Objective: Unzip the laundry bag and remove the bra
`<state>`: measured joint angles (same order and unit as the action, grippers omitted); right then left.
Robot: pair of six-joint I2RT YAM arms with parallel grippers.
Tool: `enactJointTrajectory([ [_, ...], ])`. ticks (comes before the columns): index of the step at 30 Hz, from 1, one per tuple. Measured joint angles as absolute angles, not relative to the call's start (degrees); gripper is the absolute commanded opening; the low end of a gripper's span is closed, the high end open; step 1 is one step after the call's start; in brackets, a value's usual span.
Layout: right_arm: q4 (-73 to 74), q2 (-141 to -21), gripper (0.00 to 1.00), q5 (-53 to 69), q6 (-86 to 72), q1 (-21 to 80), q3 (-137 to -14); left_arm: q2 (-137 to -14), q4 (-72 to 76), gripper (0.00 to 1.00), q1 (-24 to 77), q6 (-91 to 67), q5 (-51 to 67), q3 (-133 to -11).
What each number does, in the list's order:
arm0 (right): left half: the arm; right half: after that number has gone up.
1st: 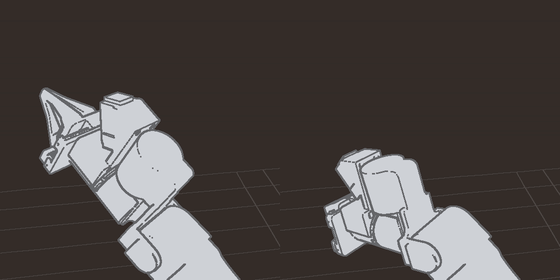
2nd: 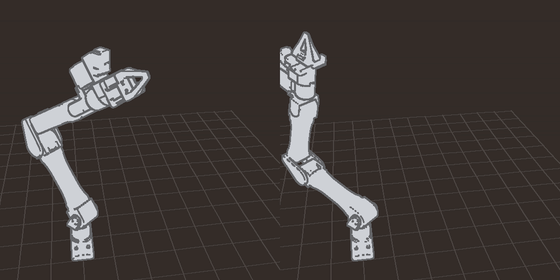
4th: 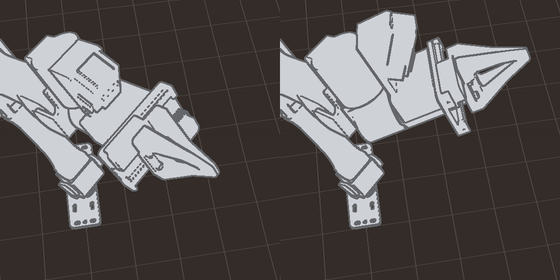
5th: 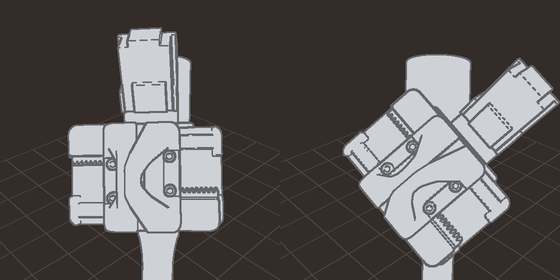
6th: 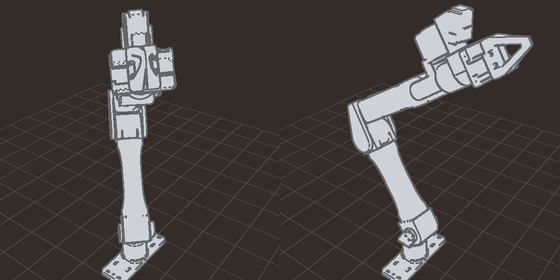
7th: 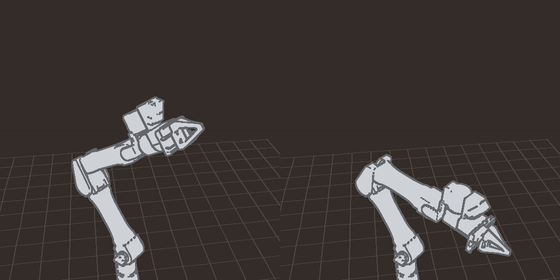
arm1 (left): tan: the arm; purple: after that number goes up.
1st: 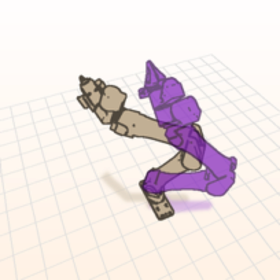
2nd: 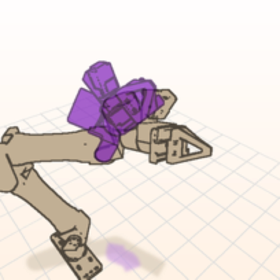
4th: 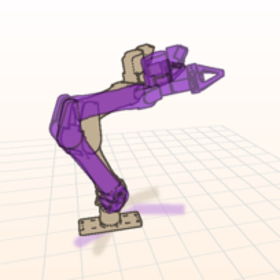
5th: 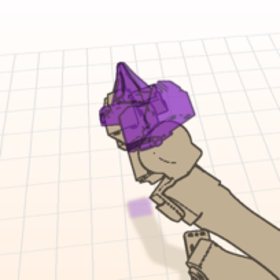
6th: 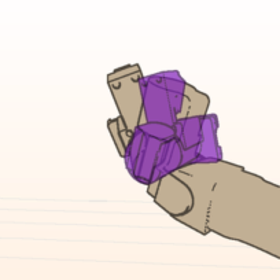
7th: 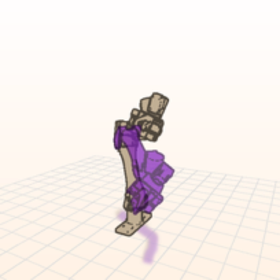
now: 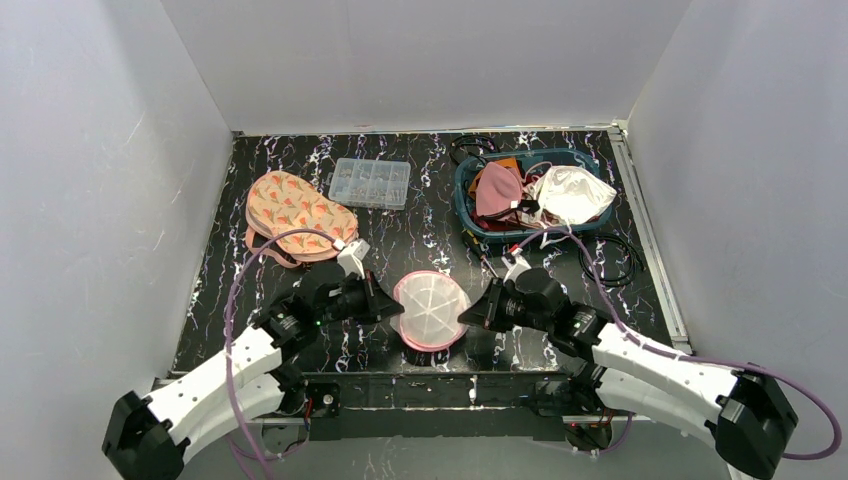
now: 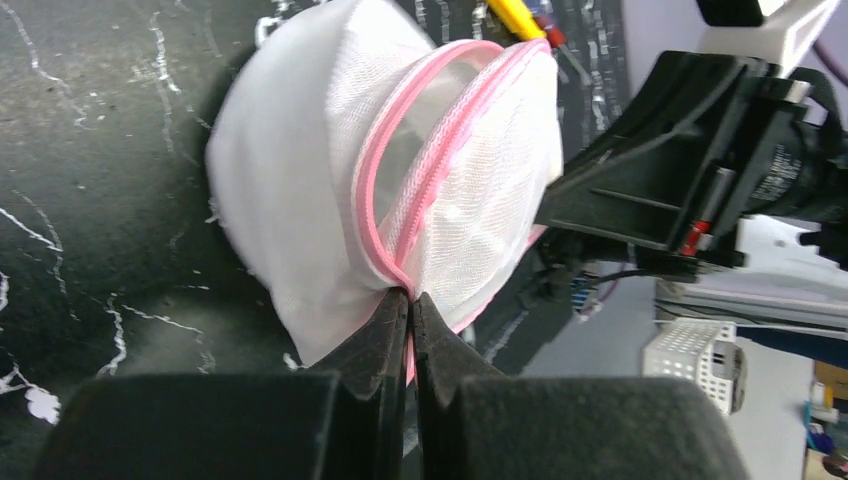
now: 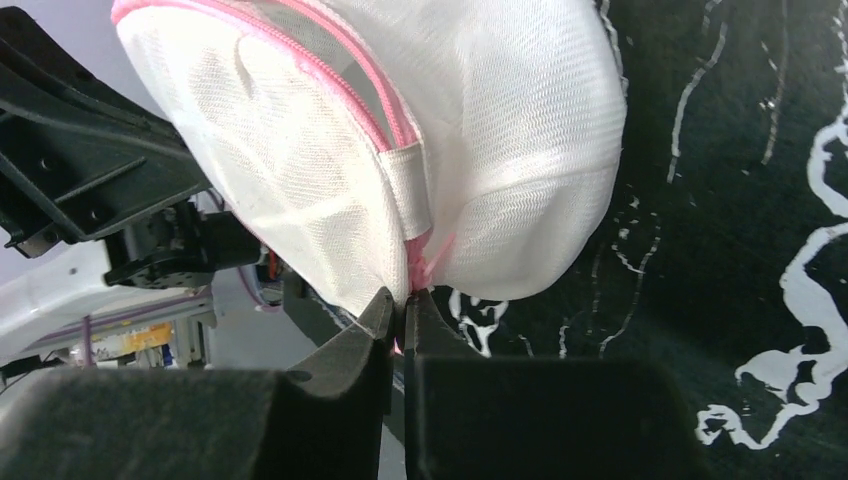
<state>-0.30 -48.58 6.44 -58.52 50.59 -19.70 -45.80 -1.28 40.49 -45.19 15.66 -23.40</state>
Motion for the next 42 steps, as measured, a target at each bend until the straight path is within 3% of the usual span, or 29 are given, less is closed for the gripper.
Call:
enactJointTrajectory([
  [5,6.44,-46.30,0.11,6.61,-56.88,50.63,-25.71,-41.74,-8.69,0.00,40.93,-48.49,16.71,-29.12],
  [15,13.50,-45.28,0.12,6.09,-56.05,50.65,-30.96,-45.21,-17.80,0.00,42.00,-54.65,20.58,-36.23],
  [29,1.30,-54.33,0.14,3.49,-57.54,50.94,-20.08,-54.70,-11.20,0.00,42.48,-52.82,13.82,-25.80],
  [32,-1.67,-57.52,0.26,3.16,-56.97,51.07,-19.51,-56.51,-8.36,0.00,42.52,-52.29,12.10,-24.38],
  [36,-2.98,-58.43,0.55,2.48,-56.25,51.07,-19.20,-57.60,-6.44,0.01,42.52,-50.85,10.87,-24.03],
  [38,-1.48,-57.08,0.65,1.56,-55.20,51.07,-19.33,-57.43,-6.48,0.06,42.52,-49.91,10.48,-24.08],
  [42,7.18,-51.72,0.69,-0.51,-51.86,51.07,-22.63,-56.05,-8.54,0.16,42.52,-48.29,10.07,-24.36],
])
